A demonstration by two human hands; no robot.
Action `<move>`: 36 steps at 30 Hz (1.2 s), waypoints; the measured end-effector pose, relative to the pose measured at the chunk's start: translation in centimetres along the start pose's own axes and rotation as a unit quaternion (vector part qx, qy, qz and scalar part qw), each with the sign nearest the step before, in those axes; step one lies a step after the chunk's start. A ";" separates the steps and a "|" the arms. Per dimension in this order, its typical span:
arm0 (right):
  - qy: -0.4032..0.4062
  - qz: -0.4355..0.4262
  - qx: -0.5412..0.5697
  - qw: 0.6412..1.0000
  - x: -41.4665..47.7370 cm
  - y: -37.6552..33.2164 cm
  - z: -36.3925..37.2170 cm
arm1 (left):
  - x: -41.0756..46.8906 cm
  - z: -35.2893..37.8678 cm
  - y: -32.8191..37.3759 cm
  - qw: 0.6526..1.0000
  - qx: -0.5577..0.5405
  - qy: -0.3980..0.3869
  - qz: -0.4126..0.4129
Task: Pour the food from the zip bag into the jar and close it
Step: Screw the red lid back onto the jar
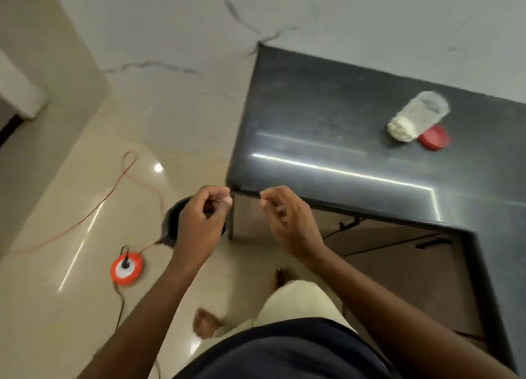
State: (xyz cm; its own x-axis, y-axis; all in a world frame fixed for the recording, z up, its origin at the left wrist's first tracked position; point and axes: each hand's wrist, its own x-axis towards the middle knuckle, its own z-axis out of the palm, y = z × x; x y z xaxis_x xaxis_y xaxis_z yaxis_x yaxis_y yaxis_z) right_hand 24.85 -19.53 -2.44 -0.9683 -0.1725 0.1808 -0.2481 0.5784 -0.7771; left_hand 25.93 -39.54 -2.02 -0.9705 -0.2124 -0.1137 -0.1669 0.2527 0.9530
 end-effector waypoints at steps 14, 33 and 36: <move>0.186 0.091 -0.140 0.968 2.7 19.3 -26.3 | 6.6 27.8 9.4 0.987 0.013 -0.135 0.085; -0.237 0.202 -0.337 0.889 16.9 33.0 -39.5 | 16.4 48.5 15.4 0.970 0.039 -0.220 0.098; -0.199 0.174 -0.328 0.907 17.2 32.6 -40.7 | 16.6 49.3 15.5 0.971 0.013 -0.205 0.122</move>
State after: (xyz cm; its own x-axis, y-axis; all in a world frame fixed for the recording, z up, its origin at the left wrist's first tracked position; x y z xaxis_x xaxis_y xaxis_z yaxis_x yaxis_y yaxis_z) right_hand -1.09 28.81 -0.10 -0.9363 -0.0866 -0.3403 -0.0198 0.9806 -0.1952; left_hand -1.38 7.37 -2.99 -0.9683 0.2496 0.0065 0.0771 0.2740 0.9586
